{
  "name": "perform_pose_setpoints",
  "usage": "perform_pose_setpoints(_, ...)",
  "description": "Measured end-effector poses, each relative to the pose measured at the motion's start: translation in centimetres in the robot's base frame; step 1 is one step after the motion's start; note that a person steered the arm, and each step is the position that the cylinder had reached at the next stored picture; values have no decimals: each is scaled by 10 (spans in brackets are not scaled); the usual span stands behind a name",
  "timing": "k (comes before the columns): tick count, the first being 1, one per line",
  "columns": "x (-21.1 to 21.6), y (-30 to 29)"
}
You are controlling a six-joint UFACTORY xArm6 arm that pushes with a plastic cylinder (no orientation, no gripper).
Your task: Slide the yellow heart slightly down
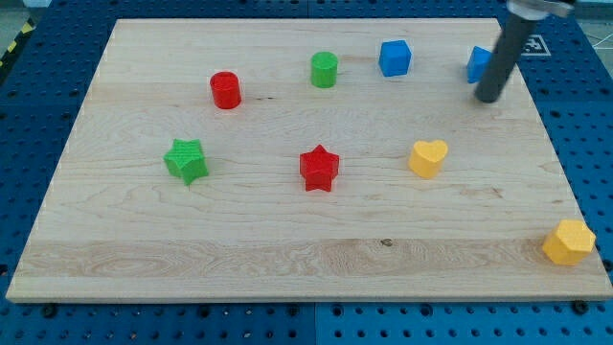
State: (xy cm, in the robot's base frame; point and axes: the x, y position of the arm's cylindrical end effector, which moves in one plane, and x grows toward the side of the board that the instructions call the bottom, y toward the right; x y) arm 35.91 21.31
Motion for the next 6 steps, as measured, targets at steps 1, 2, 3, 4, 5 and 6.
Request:
perform_pose_setpoints(1, 18, -38)
perform_pose_setpoints(2, 46, -63)
perform_pose_setpoints(3, 82, -89)
perform_pose_setpoints(4, 134, -95)
perform_pose_setpoints(5, 174, -95)
perform_pose_setpoints(6, 168, -95)
